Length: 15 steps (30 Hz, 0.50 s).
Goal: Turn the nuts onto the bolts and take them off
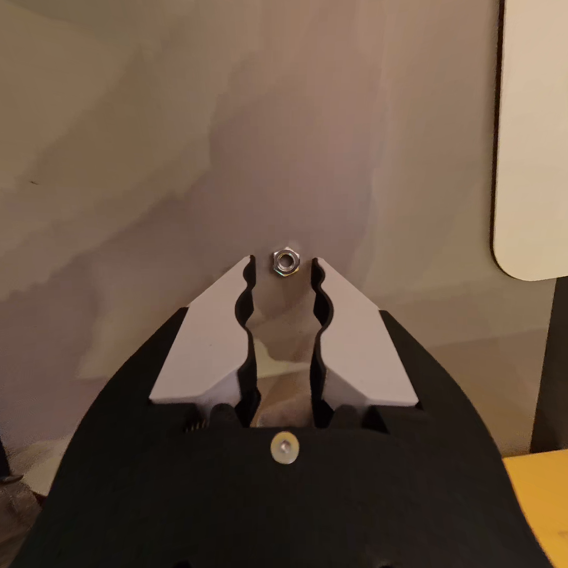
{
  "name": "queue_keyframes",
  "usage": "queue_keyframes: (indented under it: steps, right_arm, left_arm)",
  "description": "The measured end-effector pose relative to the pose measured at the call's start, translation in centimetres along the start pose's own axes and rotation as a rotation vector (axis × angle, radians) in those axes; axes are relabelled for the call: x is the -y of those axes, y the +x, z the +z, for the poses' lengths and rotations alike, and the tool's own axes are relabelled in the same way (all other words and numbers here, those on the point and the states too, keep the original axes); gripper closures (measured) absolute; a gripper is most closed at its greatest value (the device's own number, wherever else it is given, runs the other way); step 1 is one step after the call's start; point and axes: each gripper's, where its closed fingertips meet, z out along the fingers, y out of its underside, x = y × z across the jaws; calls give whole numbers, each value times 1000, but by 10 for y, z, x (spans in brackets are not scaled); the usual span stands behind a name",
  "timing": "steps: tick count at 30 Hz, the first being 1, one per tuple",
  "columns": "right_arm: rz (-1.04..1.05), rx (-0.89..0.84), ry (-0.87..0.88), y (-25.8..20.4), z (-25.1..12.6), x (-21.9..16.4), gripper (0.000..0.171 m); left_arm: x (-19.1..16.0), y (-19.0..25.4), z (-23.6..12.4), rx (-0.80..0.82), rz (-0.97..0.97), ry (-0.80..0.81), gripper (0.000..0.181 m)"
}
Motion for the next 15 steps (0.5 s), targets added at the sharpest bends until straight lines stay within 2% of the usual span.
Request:
queue_keyframes:
  steps: [3, 9, 12, 15]
  right_arm:
    - [4, 15, 21, 1, 2, 2, 155]
    - [0, 14, 56, 2, -5, 2, 156]
    - [-27, 4, 165, -4, -34, 18, 156]
    - [-91, -21, 253, -18, -69, 34, 155]
  left_arm:
    - [-1, -1, 0, 0, -1, -1, 167]
    - [-5, -1, 1, 5, 19, -20, 167]
    - [-13, 1, 3, 3, 64, -49, 167]
    - [-24, 18, 6, -90, 125, -75, 167]
